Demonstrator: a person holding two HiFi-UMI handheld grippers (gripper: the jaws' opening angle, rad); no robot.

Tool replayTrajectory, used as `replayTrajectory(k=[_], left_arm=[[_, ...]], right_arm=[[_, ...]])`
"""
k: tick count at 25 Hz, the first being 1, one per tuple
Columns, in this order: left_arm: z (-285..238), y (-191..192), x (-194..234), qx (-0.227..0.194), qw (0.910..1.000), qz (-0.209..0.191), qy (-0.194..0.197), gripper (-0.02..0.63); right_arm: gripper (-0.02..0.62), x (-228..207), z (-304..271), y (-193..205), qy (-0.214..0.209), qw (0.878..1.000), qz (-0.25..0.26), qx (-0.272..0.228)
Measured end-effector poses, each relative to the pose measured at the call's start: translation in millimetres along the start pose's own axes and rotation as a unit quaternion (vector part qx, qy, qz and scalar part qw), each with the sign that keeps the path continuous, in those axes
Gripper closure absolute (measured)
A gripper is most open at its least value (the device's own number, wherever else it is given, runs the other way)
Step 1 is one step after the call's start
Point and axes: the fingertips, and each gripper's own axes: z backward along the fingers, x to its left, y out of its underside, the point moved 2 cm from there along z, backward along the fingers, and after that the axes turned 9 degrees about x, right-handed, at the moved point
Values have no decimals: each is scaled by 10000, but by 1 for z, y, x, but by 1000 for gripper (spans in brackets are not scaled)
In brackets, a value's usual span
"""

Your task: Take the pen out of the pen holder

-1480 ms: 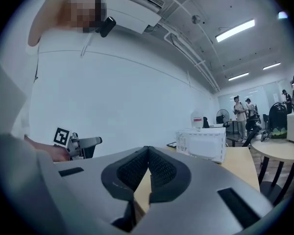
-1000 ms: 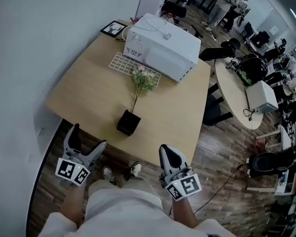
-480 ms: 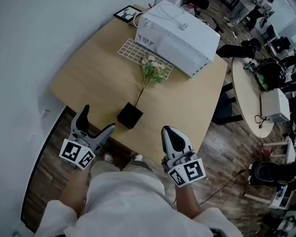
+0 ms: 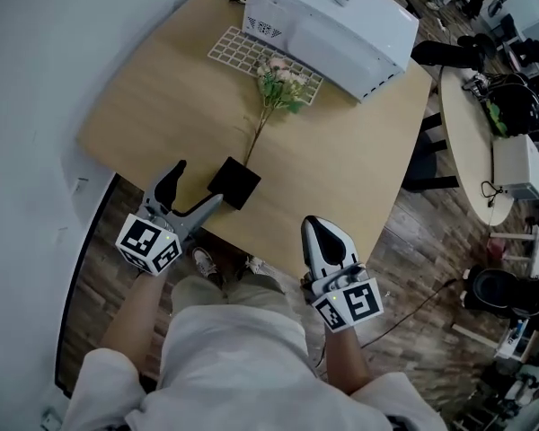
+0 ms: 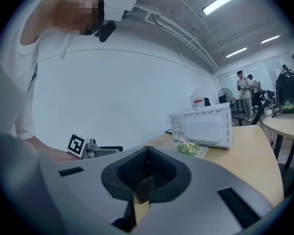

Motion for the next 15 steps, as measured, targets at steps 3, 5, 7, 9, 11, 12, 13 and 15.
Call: replayTrajectory(k=[3,5,7,9,11,12,13,15], left_arm=[[-18,6,4,151,9997,-81,144,226],[-29,12,5,252,9993,-134,243,248],[-39,18,6,330,9986,-191,368,267],[-46,24,7,364,9979,-216,490,286],[-50,29,12,401,9975,-227,531,309],[-52,31,15,420,9974,-224,535,325],[-54,33,16,432,9973,-220,544,343],[-59,36,16,457,9969,-241,601,359]], right_arm=[[594,0,0,10,24,9999,-80,84],[594,-1,0,15,51,9998,-96,139],[594,-1,0,20,95,9997,-103,207],[594,1,0,27,141,9994,-132,287],[594,7,-3,35,123,9992,-159,350],[594,10,-4,40,97,9991,-159,386],[594,12,-5,45,77,9990,-155,424],[594,16,-6,53,65,9987,-157,484]])
